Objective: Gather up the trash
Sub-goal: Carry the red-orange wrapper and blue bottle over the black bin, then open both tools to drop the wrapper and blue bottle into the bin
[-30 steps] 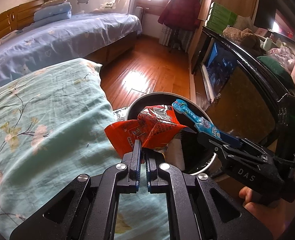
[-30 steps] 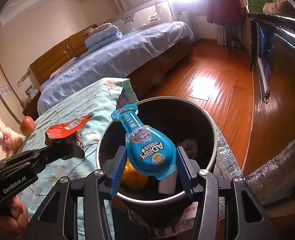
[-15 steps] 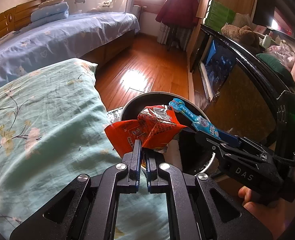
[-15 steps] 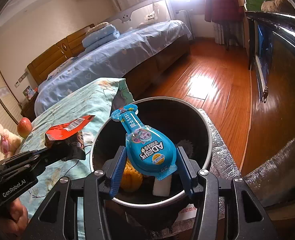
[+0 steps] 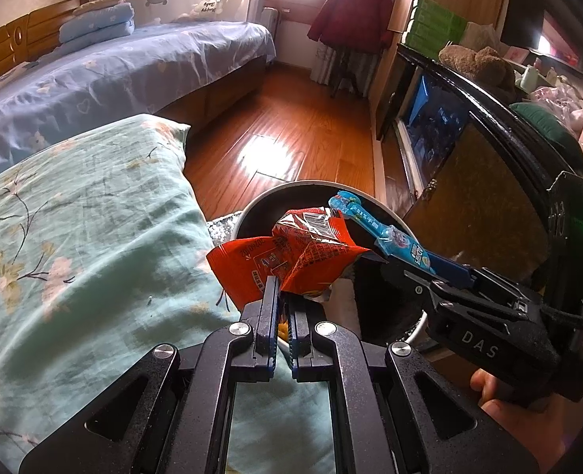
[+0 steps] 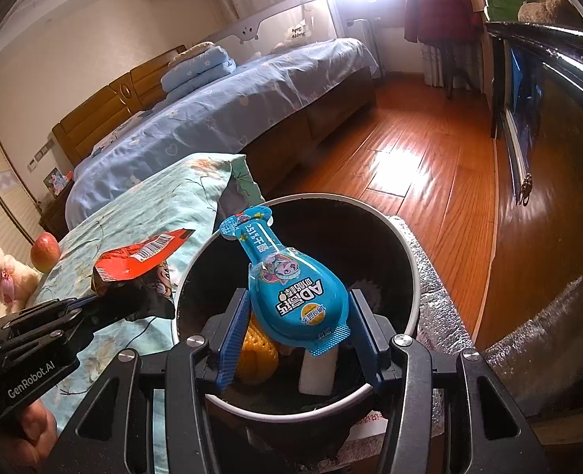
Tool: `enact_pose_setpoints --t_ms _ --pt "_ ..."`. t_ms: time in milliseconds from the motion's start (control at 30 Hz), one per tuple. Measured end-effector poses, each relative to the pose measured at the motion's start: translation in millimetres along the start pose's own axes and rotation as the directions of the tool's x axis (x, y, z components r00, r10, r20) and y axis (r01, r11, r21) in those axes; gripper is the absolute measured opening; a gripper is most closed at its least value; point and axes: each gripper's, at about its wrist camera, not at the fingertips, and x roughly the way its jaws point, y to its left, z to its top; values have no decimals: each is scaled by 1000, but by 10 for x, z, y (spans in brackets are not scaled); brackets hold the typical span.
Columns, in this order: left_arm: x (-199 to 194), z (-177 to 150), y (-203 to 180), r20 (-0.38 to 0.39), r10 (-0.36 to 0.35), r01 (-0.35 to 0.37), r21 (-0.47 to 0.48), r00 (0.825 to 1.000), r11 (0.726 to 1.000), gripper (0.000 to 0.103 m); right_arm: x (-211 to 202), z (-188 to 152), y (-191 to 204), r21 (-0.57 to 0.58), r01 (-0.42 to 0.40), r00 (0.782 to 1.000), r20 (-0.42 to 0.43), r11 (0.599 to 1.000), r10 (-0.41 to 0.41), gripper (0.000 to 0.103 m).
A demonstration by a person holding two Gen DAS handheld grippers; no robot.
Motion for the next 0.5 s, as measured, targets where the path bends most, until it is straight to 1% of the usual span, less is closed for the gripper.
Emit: enact_pose_setpoints --t_ms 500 --pt "93 57 -36 -9 4 -4 8 1000 1000 4 66 62 -31 1 11 1000 -12 1000 -11 51"
